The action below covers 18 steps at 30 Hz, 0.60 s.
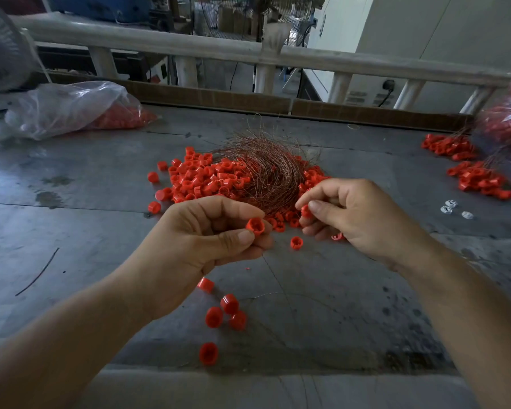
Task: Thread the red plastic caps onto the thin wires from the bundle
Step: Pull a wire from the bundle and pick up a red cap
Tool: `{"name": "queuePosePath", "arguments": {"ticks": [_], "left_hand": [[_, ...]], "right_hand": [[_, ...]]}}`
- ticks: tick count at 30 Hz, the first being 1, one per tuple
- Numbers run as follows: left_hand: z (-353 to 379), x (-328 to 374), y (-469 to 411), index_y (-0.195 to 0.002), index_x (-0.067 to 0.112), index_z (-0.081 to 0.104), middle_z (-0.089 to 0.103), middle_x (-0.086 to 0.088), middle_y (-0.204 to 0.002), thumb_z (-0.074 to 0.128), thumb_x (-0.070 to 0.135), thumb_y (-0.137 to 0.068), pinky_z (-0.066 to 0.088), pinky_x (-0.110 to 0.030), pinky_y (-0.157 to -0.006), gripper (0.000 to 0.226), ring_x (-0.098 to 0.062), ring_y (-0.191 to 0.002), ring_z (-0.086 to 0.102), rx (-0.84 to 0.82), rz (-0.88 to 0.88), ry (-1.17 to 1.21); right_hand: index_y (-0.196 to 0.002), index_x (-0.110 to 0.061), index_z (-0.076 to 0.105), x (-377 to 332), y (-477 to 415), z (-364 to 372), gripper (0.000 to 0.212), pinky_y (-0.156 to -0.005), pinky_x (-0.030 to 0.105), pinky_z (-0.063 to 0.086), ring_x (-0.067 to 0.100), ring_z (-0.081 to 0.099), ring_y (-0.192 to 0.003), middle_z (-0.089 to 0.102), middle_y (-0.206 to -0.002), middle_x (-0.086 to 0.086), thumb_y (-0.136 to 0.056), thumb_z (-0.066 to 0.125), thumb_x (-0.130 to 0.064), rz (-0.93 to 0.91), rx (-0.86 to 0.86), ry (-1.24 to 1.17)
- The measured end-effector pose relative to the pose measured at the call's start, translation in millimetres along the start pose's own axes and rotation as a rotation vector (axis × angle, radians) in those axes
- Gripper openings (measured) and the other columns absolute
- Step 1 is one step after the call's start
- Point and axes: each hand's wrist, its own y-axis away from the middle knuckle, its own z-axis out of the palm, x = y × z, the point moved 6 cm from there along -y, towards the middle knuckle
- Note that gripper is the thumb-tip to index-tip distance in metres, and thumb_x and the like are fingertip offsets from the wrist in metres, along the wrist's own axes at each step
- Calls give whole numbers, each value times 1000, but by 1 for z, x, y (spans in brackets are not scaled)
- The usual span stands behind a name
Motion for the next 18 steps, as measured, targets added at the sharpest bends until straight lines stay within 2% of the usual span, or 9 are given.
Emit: {"name": "queuePosePath", "arguments": {"ticks": [5, 10, 18], "left_hand": [[0, 0, -1, -75, 12, 75, 72, -11, -78, 63, 5, -56, 54, -20, -61, 23, -19, -72, 71, 4, 8, -32], [-1, 0, -1, -77, 13, 75, 72, -11, -79, 63, 6, -55, 54, -19, -61, 25, -19, -73, 71, 15, 4, -61], [-1, 0, 0, -79, 15, 76, 73, -10, -79, 64, 8, -55, 54, -19, -61, 28, -19, -74, 71, 22, 13, -78]], "right_hand": [[-82, -14, 64, -5, 3, 10, 30, -49, 18, 50, 11, 62, -54, 63, -63, 4, -91, 44, 6, 4, -70, -240], [-86, -8, 62, -3, 3, 16, 20, -57, 24, 54, 14, 65, -60, 67, -66, 5, -90, 46, 3, 58, -170, -422], [-83, -10, 62, -5, 3, 20, 15, -52, 19, 51, 13, 64, -60, 67, -66, 3, -88, 50, -3, 45, -197, -441]]}}
